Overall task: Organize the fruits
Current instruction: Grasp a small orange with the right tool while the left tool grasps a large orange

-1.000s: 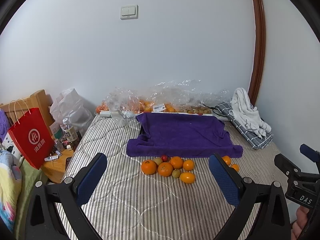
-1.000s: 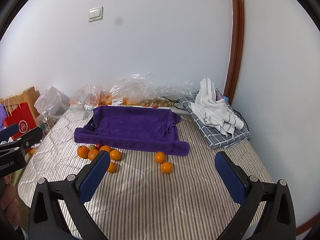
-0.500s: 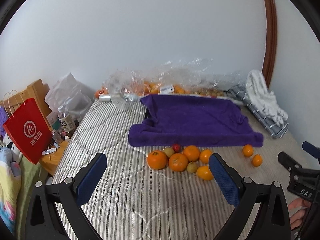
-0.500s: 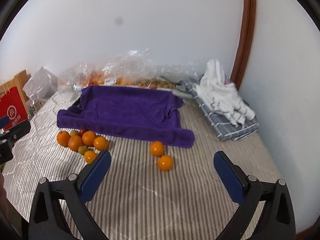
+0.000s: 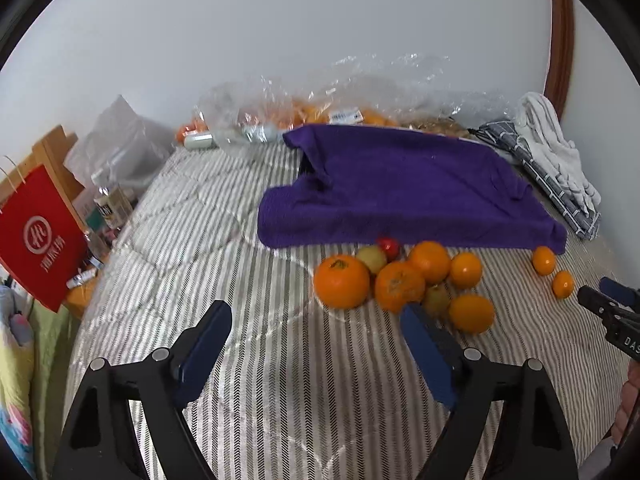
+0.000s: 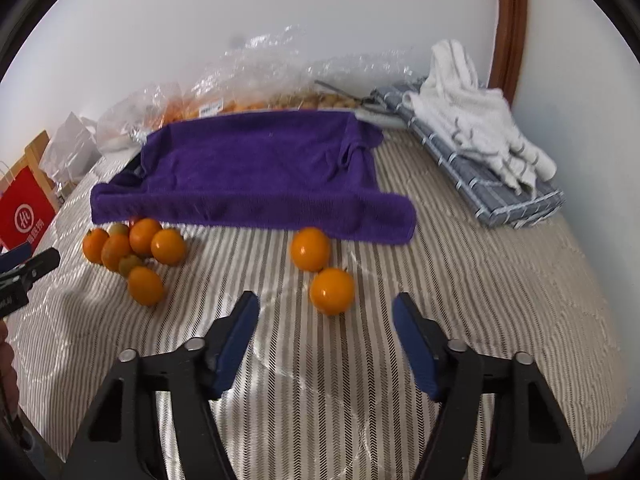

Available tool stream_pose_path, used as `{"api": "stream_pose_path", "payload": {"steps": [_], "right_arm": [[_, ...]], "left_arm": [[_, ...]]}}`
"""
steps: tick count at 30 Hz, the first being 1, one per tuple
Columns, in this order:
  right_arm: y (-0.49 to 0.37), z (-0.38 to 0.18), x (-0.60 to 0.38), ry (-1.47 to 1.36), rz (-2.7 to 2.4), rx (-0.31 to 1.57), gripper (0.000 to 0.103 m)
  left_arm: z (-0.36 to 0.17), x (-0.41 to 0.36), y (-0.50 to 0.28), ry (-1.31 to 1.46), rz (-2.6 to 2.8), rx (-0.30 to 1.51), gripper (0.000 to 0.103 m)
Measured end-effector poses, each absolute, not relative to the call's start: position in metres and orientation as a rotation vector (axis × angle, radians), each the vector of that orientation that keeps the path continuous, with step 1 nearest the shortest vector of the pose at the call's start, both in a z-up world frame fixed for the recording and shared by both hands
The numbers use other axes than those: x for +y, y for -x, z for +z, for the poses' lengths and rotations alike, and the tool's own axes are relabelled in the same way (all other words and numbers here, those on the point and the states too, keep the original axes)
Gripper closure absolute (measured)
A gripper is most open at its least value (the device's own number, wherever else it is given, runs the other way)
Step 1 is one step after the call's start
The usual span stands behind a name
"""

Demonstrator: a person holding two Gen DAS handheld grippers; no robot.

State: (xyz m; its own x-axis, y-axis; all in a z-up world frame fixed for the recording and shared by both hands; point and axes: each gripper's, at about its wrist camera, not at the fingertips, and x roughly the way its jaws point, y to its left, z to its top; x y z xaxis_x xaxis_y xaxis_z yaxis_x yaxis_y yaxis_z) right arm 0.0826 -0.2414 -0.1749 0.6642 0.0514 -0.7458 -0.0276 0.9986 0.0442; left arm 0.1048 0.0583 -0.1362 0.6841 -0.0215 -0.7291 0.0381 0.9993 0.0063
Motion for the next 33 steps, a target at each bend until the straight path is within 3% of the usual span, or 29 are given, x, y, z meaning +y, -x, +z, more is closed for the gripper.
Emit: {"api": "stream_pose_path", "payload": {"steps": [9, 14, 19, 30, 33], "right_arm": [[-0.103, -0.202, -0.250, -0.048, 0.072, 0.872, 0.046], [-0.117, -0.211, -0.249, -0.044, 0.071, 0.889, 0.063], [-0.120, -0.214, -0.248, -0.034, 0.074, 0.872, 0.069], [-0.121, -0.218, -0.249, -0.050, 0.075, 0.866, 0.070], [-0.120, -0.219, -0.248, -0.041, 0.074, 0.865, 0.070]], "left_arm": [[-0.161, 0.078, -0.110, 0.040, -0.077, 0.879, 0.023], [-0.166, 0.078, -0.115, 0.047, -0.082, 0.884, 0.023], [-0.171, 0.066, -0.131, 0.021, -0.060, 0.876, 0.023], [-0.183, 0.057, -0.157, 0.006, -0.031, 0.862, 0.024], [-0.186, 0.057, -0.162, 0.025, -0.046, 0.881, 0.032]]}}
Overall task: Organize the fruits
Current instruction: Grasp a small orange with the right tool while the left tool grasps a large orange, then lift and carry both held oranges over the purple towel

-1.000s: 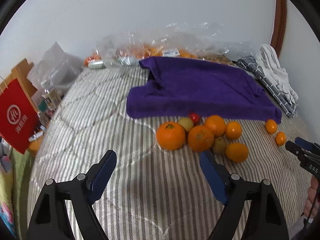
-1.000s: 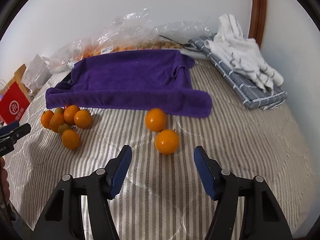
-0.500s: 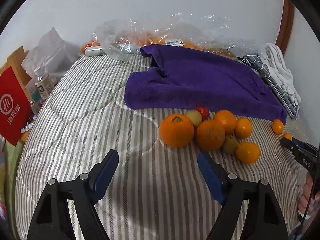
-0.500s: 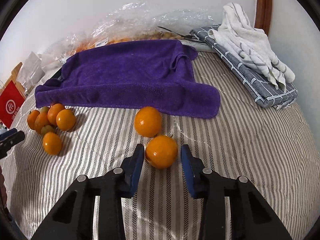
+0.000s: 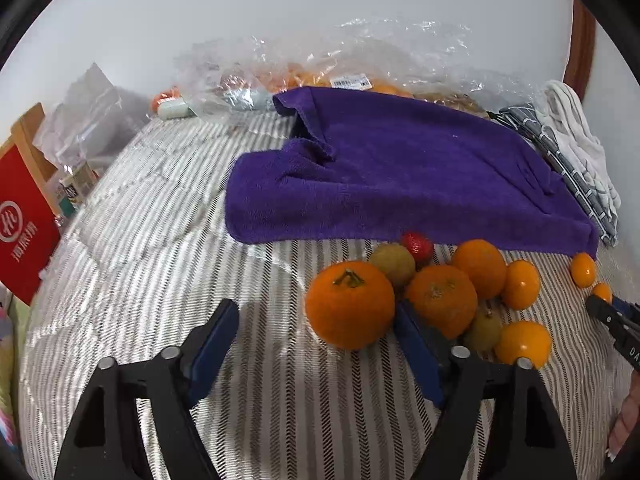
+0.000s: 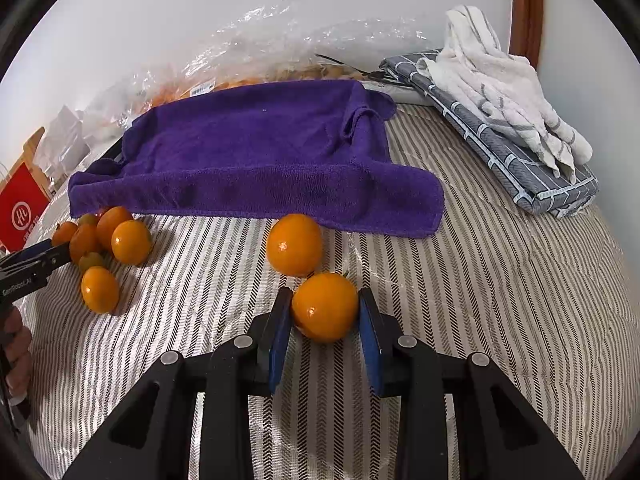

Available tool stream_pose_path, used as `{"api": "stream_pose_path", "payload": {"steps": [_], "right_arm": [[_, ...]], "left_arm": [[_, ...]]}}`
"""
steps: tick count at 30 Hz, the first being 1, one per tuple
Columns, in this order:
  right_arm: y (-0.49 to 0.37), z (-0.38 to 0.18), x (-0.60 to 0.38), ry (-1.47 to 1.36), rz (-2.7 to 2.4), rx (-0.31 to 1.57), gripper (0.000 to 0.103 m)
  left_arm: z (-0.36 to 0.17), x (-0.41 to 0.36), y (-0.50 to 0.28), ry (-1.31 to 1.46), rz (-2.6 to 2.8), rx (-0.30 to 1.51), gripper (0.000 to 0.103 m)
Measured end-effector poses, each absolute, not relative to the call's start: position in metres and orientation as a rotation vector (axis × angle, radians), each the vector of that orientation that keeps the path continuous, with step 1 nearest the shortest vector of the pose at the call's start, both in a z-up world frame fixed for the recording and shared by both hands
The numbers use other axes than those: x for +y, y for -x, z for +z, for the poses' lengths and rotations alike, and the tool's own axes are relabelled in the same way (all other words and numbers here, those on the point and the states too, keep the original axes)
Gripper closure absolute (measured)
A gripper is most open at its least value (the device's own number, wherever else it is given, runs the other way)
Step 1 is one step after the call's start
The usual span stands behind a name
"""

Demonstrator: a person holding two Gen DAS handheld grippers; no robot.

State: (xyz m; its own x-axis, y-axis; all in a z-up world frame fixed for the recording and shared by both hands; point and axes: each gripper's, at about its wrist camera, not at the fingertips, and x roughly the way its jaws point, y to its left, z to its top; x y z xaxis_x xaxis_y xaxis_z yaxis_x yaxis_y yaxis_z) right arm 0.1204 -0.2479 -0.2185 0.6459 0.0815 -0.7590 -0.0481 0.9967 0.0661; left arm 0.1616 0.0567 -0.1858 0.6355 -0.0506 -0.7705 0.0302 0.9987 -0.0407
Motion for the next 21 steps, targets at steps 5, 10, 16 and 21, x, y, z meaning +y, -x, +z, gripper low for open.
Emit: {"api": "stream_pose_path", "payload": {"steps": [5, 10, 16, 21], "right_arm": [[-0.120, -0.219, -0.247, -0.034, 0.077, 0.865, 0.070], [-0.119, -0.218, -0.252, -0.059, 0.095, 0.854, 0.071], [-0.114, -0.214, -0.257, -0.090, 0.114, 0.820, 0.071], [-0.112, -0.213, -0.259, -0.101, 0.110, 0.812, 0.071]], "left_arm": [[-0.186, 0.057, -0.162, 0.054, -0.078, 0.879, 0.042], [-0.185, 0.062, -0.160, 0.117, -0.127, 0.862, 0.063], [-0.182, 0.080, -0.154, 0.223, -0.131, 0.821, 0.063], [-0.181, 0.084, -0.152, 0.245, -0.117, 0.807, 0.063]]}}
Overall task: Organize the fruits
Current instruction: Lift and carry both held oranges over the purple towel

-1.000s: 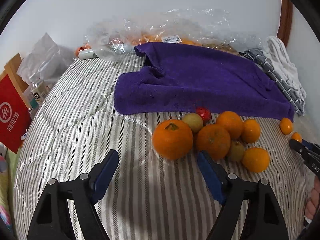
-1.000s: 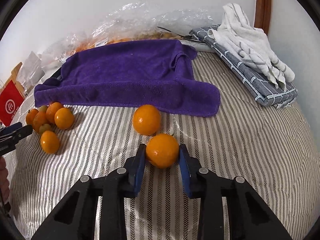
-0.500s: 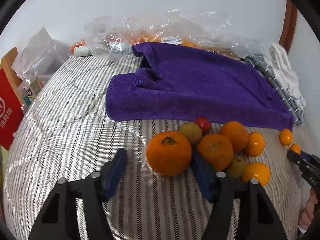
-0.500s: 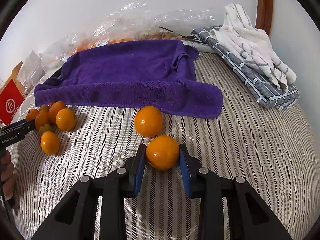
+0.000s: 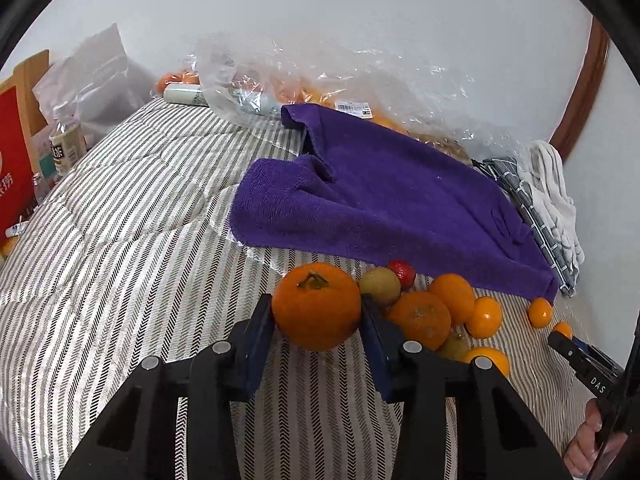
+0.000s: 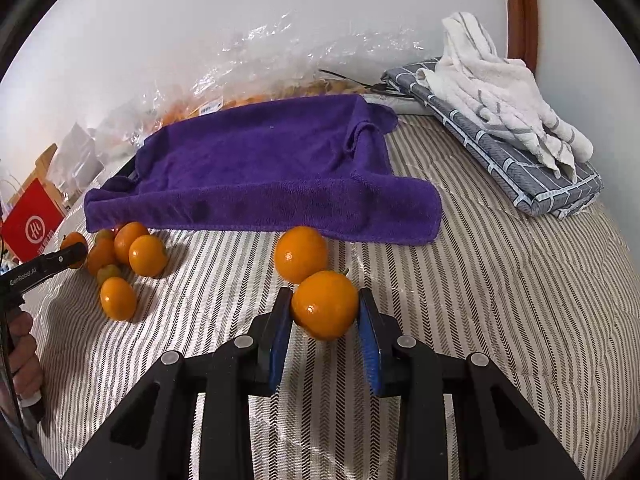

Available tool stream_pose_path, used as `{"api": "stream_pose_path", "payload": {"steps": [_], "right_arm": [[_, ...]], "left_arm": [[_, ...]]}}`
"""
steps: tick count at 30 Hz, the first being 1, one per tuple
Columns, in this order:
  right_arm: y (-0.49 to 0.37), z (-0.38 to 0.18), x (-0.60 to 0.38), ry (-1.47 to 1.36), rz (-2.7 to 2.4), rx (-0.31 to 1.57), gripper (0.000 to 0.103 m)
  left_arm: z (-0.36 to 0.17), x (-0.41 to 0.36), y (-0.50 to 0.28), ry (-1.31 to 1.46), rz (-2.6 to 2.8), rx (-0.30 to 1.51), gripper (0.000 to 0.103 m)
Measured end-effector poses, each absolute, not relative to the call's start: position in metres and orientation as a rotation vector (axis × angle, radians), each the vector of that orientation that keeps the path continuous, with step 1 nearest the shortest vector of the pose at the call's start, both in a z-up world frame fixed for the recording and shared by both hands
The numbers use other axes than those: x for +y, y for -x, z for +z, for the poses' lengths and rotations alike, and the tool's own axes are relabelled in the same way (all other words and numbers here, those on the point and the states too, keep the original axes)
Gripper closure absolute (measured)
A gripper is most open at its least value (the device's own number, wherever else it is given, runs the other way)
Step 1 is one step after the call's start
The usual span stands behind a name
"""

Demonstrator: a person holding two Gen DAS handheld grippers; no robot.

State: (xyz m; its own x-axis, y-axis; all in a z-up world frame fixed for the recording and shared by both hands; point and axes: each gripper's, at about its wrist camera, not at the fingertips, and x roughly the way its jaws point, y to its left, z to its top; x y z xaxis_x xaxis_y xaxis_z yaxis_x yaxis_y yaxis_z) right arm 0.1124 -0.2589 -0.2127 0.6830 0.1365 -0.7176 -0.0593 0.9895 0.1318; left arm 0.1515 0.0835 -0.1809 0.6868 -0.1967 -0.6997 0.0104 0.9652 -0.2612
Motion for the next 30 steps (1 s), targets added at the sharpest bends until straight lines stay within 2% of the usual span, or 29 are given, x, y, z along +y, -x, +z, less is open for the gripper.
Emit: {"api": "stream_pose_path", "payload": {"steps": [10, 17, 24, 30], "right_arm": [[-0.112, -0.190, -0.263, -0.104, 0.072, 0.795, 0.071], [-0.131, -0.142, -0.260, -0.096, 0.078, 0.720, 0.071], [-0.160, -0.107, -0.257, -0.069, 0.085, 0.651, 0.071], [-0.184, -0.099, -0.250, -0.050, 0.094, 0.642, 0.071]], "left_arm": [[-0.168, 0.092, -0.140, 0.225, -0.108, 0.812, 0.063], [-0.119, 0.113, -0.133, 0.200, -0.066, 0.743, 0.063], [-0.082, 0.103, -0.158, 0.151, -0.066, 0.699, 0.063], [-0.071, 0.078, -0.187, 0.132, -0.093, 0.668, 0.063]]}}
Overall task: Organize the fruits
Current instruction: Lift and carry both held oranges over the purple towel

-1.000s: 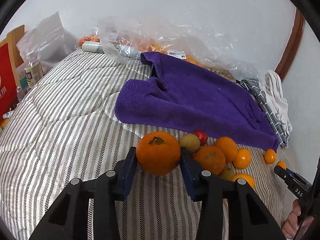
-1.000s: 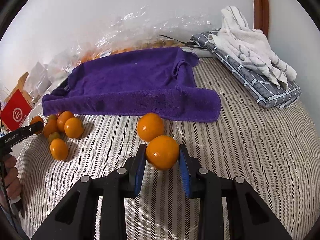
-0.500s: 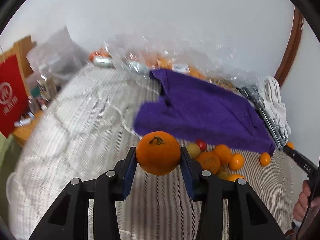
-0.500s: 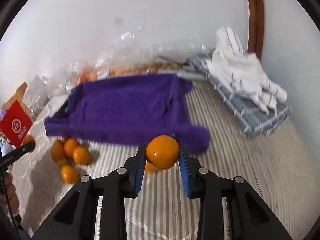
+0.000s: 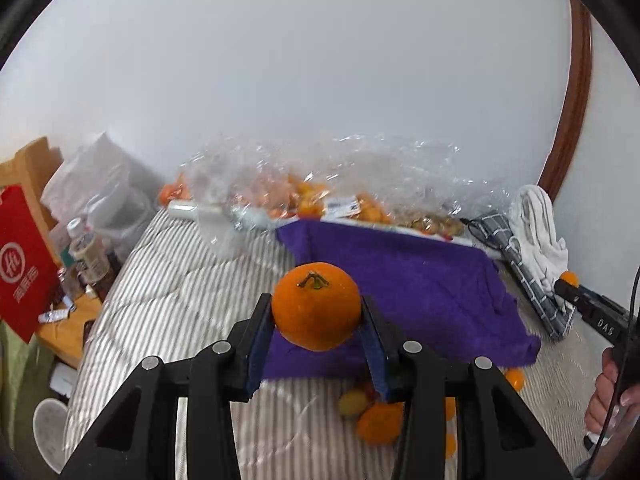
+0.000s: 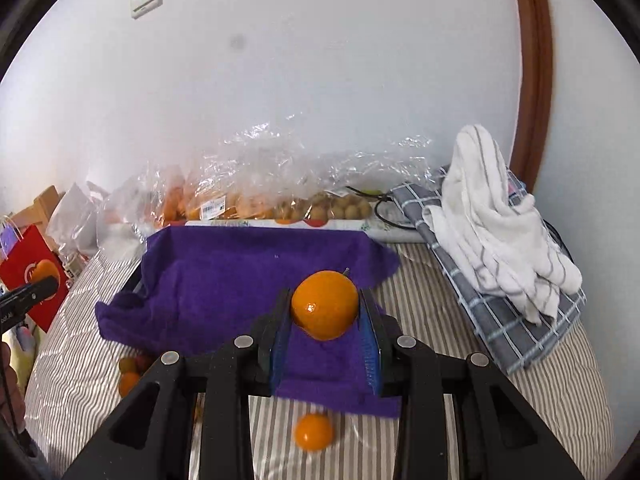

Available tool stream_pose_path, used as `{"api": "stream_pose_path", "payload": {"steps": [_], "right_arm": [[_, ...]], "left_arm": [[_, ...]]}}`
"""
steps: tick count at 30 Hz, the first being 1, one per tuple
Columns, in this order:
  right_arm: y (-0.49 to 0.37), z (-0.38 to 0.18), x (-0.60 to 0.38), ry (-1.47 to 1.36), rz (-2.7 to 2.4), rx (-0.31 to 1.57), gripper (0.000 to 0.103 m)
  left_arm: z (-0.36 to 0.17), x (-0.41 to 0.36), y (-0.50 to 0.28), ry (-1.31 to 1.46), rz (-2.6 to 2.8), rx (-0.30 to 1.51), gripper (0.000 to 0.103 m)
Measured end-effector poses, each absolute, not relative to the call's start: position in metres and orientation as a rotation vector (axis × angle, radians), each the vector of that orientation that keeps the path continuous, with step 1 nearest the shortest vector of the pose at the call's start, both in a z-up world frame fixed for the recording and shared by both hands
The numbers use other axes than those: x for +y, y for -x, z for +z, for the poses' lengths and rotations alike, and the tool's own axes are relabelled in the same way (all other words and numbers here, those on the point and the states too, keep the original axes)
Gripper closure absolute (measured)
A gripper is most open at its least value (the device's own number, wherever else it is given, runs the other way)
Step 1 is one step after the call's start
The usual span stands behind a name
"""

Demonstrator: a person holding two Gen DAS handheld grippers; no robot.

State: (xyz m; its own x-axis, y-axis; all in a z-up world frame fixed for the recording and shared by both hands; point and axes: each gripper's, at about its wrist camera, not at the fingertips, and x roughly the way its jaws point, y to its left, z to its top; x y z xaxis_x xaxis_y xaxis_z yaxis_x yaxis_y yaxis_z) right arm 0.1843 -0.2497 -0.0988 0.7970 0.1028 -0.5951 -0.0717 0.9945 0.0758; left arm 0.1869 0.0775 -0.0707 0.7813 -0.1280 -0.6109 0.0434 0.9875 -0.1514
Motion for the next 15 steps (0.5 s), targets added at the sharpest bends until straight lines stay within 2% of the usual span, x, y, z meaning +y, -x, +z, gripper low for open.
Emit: {"api": "stream_pose_path", "payload": {"steps": [15], "right_arm": [[-0.253, -0.136, -0.236, -0.097, 0.126, 0.714, 0.071]], "left_arm": [[-0.098, 0.040, -0.253, 0.146, -0.115, 0.668, 0.063]]}}
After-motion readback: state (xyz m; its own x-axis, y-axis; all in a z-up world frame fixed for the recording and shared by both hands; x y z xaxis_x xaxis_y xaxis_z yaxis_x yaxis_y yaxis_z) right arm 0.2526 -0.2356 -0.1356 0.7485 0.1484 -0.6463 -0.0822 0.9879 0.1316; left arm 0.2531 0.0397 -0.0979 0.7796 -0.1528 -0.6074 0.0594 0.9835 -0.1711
